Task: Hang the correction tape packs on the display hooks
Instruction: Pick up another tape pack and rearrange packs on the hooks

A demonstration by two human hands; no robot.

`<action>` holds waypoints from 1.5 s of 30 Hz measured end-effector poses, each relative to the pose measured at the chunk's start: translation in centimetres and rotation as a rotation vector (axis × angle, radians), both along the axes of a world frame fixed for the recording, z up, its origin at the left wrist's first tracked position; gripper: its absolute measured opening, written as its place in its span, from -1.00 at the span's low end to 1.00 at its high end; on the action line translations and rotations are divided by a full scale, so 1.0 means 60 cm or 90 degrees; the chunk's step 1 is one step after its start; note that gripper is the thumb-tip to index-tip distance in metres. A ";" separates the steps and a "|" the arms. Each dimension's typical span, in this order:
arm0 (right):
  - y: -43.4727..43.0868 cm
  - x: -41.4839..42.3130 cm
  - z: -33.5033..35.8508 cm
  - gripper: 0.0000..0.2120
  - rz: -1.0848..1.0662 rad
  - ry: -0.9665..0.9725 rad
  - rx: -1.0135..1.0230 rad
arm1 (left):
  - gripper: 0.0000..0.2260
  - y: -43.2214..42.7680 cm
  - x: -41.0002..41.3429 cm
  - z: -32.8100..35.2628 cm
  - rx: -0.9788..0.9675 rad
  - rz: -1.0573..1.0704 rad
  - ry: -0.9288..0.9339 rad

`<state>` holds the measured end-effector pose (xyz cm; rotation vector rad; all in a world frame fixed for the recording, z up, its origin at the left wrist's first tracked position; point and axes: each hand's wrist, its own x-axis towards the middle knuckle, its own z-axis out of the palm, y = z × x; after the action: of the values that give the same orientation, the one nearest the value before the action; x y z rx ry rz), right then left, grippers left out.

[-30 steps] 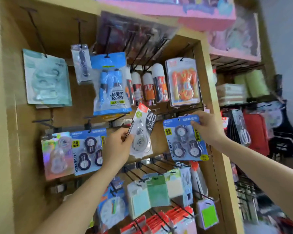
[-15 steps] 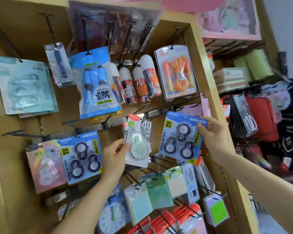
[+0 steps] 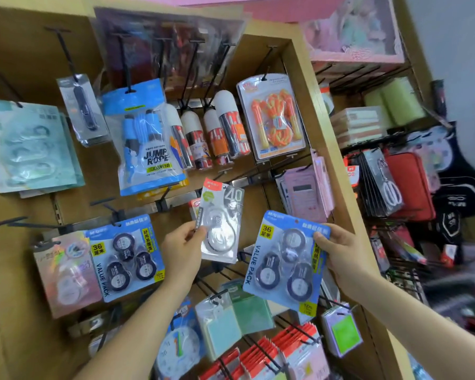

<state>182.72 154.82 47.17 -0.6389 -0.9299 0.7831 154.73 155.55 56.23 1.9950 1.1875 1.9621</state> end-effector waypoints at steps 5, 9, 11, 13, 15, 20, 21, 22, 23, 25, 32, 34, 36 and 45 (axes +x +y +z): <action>-0.016 -0.021 -0.050 -0.90 0.052 0.050 -0.035 | -0.79 0.014 -0.003 -0.005 -0.015 0.034 -0.001; -0.020 -0.031 -0.064 -0.89 0.073 0.074 -0.060 | -0.78 0.023 0.000 -0.010 -0.022 0.082 0.005; -0.019 -0.033 -0.056 -0.89 0.079 0.069 -0.062 | -0.79 0.033 -0.001 -0.003 -0.048 0.102 0.013; -0.013 -0.035 -0.046 -0.89 0.074 0.071 -0.061 | -0.75 0.051 -0.004 0.009 -0.077 0.141 0.016; -0.007 -0.036 -0.036 -0.91 0.065 0.081 -0.063 | -0.75 0.076 -0.008 0.022 -0.107 0.179 0.021; -0.003 -0.034 -0.021 -0.92 0.059 0.094 -0.055 | -0.81 0.149 -0.020 0.039 -0.214 0.269 0.044; -0.004 -0.032 -0.020 -0.91 0.057 0.094 -0.053 | -0.82 0.161 -0.025 0.039 -0.232 0.283 0.047; -0.005 -0.031 -0.019 -0.91 0.057 0.095 -0.048 | -0.81 0.172 -0.029 0.038 -0.251 0.292 0.051; -0.007 -0.028 -0.022 -0.90 0.059 0.097 -0.041 | -0.79 0.178 -0.031 0.034 -0.267 0.299 0.068; -0.012 -0.022 -0.028 -0.89 0.065 0.086 -0.022 | -0.72 0.178 -0.028 0.021 -0.287 0.314 0.105; -0.024 -0.038 -0.015 -0.90 0.039 -0.023 0.057 | -0.88 -0.012 0.003 -0.036 -0.177 -0.077 -0.040; -0.024 -0.054 -0.003 -0.91 0.035 -0.050 0.076 | -0.87 -0.064 -0.009 -0.050 -0.191 -0.160 0.019; -0.022 -0.074 0.010 -0.91 0.044 -0.070 0.092 | -0.73 -0.096 -0.023 -0.060 -0.223 -0.203 0.082; -0.033 -0.199 0.044 -0.93 0.125 -0.104 0.117 | -0.74 -0.147 -0.110 -0.098 -0.219 -0.144 0.124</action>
<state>170.76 152.83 49.80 -0.4589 -1.2127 0.8163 148.15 146.73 50.36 2.0612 1.1814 1.3798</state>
